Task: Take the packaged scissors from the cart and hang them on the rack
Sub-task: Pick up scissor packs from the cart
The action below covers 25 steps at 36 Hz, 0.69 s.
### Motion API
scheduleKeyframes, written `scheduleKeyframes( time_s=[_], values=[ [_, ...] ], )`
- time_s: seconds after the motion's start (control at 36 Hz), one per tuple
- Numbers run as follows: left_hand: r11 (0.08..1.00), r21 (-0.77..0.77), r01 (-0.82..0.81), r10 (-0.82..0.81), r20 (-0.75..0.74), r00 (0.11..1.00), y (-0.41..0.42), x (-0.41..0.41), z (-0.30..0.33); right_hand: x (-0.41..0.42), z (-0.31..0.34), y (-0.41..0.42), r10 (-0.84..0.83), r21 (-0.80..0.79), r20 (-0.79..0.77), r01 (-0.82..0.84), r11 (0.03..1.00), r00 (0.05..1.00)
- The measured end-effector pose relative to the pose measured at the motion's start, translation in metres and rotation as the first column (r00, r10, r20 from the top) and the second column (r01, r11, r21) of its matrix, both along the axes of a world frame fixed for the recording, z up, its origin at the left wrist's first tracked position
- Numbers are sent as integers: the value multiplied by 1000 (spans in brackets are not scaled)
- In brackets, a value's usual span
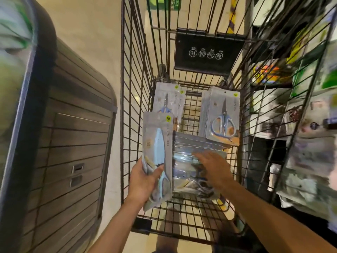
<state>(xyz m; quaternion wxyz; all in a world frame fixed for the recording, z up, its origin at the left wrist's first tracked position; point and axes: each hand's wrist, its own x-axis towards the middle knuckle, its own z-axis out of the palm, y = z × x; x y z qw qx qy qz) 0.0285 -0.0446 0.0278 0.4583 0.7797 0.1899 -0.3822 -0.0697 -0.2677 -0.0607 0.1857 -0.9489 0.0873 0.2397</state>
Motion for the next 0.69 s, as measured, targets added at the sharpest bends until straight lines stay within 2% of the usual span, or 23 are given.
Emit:
scheduleKeyframes(
  time_s=[0.08, 0.14, 0.28, 0.42, 0.56, 0.69],
  values=[
    [1000, -21, 13, -13, 8, 1000, 2, 1, 13, -5, 17, -5, -129, 87, 38, 125, 988, 991],
    [1000, -17, 23, -23, 23, 999, 2, 4, 27, -10, 34, -7, -293, 195, 46, 279, 940, 955],
    [998, -55, 16, -9, 125, 992, -1, 13, 75, -15, 92, -10, -611, 479, -45, 554, 681, 790],
    [988, -134, 74, -32, 292, 956, -4, 22, 137, -17, 167, -13, -725, 640, -53, 581, 503, 686],
    [967, -220, 132, -45, 363, 931, 3, 26, 195, -32, 242, -16, -811, 688, 41, 572, 447, 583],
    [944, -244, 221, -109, 404, 908, 15, 20, 235, -66, 293, -11, -879, 776, 112, 512, 368, 463]
  ],
)
